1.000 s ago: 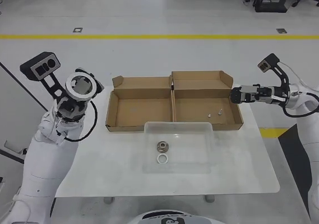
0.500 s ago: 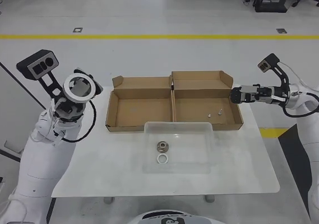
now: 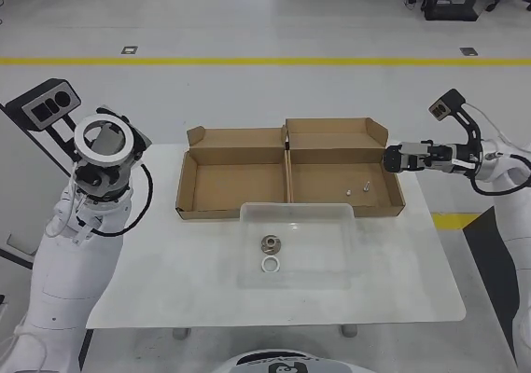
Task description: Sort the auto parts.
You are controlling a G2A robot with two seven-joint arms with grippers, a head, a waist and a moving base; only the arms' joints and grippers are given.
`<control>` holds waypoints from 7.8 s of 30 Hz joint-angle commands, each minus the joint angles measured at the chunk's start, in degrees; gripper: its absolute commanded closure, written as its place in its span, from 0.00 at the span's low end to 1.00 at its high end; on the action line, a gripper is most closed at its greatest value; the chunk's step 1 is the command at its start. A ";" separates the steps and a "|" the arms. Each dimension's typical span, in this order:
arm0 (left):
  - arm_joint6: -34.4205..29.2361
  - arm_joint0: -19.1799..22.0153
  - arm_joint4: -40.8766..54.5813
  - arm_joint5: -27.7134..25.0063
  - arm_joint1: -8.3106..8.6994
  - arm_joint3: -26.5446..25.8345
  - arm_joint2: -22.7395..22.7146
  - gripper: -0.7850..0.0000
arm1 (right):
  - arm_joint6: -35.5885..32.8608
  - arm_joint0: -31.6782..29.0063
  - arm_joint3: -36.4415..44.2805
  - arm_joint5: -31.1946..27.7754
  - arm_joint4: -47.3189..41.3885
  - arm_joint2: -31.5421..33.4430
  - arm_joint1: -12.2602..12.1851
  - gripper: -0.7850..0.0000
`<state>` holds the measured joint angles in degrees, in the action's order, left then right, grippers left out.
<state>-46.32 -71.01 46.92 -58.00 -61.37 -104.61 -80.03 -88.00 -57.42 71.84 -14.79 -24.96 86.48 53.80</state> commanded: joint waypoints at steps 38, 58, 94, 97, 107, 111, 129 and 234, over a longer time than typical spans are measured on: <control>-15.38 17.53 -20.65 15.41 -2.85 15.07 21.79 1.00 | 0.00 0.00 0.00 0.00 -0.02 0.00 0.00 0.00; -10.89 36.85 -49.82 10.92 -7.68 38.51 42.83 1.00 | 0.00 0.00 0.00 0.00 -0.02 0.00 0.00 0.00; 5.18 48.64 -85.42 18.62 -21.52 72.33 58.72 1.00 | 0.00 0.00 0.00 0.00 -0.02 0.00 0.00 0.00; 4.86 48.46 -87.04 19.79 -22.14 73.09 59.32 1.00 | 0.00 0.00 0.00 0.00 -0.02 0.00 0.00 0.00; 4.71 47.05 -92.88 23.11 -24.96 75.79 61.80 1.00 | 0.00 0.00 0.00 0.00 -0.02 0.00 0.00 0.00; 6.74 46.95 -96.29 26.14 -26.08 77.33 62.70 1.00 | 0.00 0.00 0.00 0.00 -0.02 0.00 0.00 0.00; 9.92 46.58 -100.88 27.05 -30.38 84.51 63.34 0.65 | 0.00 0.00 0.00 0.00 -0.02 0.00 0.00 0.00; -32.61 46.79 -63.10 35.39 -11.97 26.01 68.25 0.00 | 0.00 0.00 0.00 0.00 -0.02 0.00 0.00 0.00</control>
<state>-79.00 -24.13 -16.48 -22.74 -73.24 -78.65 -11.69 -88.00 -57.42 71.84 -14.79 -24.96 86.48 53.80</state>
